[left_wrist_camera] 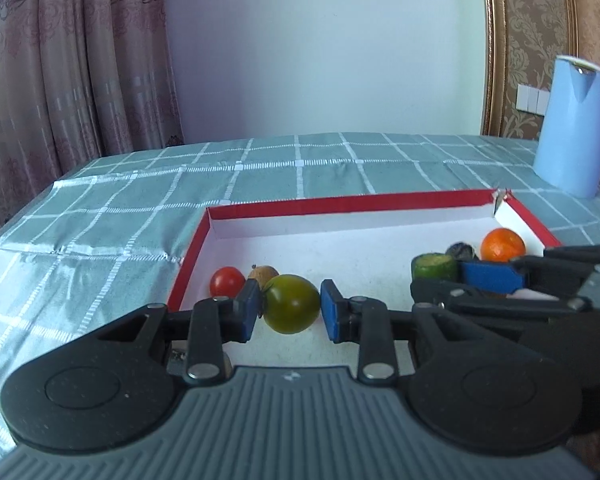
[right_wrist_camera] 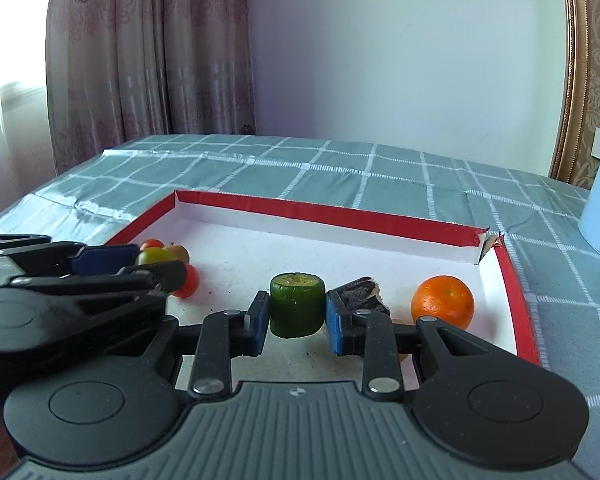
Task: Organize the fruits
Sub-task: 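Lower the green tomato and cucumber slice into the tray and open both grippers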
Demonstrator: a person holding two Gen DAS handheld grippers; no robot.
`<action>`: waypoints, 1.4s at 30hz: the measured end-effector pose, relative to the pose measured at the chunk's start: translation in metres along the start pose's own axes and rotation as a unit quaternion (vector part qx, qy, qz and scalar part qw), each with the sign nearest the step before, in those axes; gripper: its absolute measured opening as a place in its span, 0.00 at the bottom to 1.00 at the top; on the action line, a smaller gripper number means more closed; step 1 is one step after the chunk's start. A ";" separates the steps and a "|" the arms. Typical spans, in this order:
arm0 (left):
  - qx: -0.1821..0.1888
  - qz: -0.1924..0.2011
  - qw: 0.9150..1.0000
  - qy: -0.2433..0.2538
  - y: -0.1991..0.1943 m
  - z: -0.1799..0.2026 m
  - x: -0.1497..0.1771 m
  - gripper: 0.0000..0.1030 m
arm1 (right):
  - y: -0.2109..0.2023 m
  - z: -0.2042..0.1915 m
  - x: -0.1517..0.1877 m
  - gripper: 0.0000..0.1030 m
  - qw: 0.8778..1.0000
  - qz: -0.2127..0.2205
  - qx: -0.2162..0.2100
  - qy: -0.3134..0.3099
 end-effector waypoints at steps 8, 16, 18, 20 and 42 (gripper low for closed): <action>0.014 -0.023 1.000 -0.012 -0.003 0.004 0.007 0.29 | 0.003 0.004 0.005 0.28 1.000 -0.010 0.008 0.006; 0.013 -0.036 0.999 -0.007 0.005 0.004 0.012 0.29 | 0.006 0.007 0.005 0.28 1.000 -0.011 0.018 0.006; 0.007 -0.040 0.999 -0.008 0.011 0.002 0.012 0.31 | 0.008 0.008 0.005 0.28 1.000 -0.012 0.019 0.009; -0.001 -0.043 0.999 -0.006 0.017 0.000 0.013 0.35 | 0.009 0.008 0.006 0.28 1.000 -0.015 0.018 0.009; -0.034 -0.038 0.998 -0.023 0.016 -0.018 0.015 0.84 | 0.002 0.017 0.009 0.29 0.998 -0.024 0.010 0.060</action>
Point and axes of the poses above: each gripper's, at about its wrist camera, not at the fingertips, and y roughly the way its jaws point, z to its right, x to its underside, the point moved 9 cm from there along y, roughly the way its jaws point, and after that the axes turned 15 degrees about z, right-handed, at the moved point
